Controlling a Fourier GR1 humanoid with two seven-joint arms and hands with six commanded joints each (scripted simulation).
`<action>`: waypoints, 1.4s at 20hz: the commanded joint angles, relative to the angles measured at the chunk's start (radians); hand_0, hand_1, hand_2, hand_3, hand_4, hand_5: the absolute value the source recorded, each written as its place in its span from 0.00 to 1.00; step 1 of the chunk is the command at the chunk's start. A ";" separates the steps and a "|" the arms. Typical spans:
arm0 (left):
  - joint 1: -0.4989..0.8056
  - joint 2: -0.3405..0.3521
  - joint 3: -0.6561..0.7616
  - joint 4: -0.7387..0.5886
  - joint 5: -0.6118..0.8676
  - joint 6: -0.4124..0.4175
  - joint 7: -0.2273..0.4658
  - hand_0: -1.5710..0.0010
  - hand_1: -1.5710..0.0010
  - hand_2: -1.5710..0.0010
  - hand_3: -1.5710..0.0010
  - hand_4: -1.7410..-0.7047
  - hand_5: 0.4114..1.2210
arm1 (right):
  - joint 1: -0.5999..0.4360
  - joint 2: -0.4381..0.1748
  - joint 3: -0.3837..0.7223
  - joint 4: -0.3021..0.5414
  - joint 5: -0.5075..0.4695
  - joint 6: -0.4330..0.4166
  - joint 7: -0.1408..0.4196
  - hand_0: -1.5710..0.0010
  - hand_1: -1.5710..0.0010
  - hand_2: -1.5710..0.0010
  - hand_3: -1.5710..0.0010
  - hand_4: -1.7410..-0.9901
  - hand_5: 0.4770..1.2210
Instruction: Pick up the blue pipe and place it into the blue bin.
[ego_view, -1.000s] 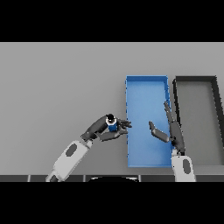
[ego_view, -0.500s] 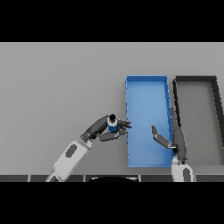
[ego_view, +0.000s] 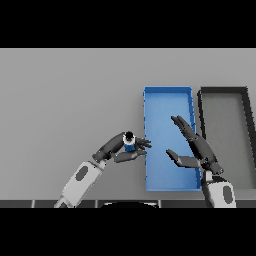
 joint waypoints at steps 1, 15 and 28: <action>0.012 0.004 0.001 -0.010 0.000 -0.002 0.005 0.00 0.00 0.00 0.00 0.26 1.00 | -0.044 -0.012 0.018 -0.008 -0.020 0.013 0.044 1.00 0.99 0.93 1.00 0.66 0.12; -0.014 -0.030 0.053 0.036 -0.017 -0.069 0.003 0.00 0.00 0.00 0.00 0.27 1.00 | -0.441 0.014 0.230 0.048 -0.047 0.129 0.279 1.00 1.00 0.97 1.00 0.67 0.10; 0.001 -0.038 0.070 0.025 -0.078 -0.089 0.067 0.00 0.00 0.00 0.00 0.11 1.00 | -0.643 0.112 0.277 0.230 -0.038 0.189 0.308 0.44 0.44 0.42 0.51 0.37 0.05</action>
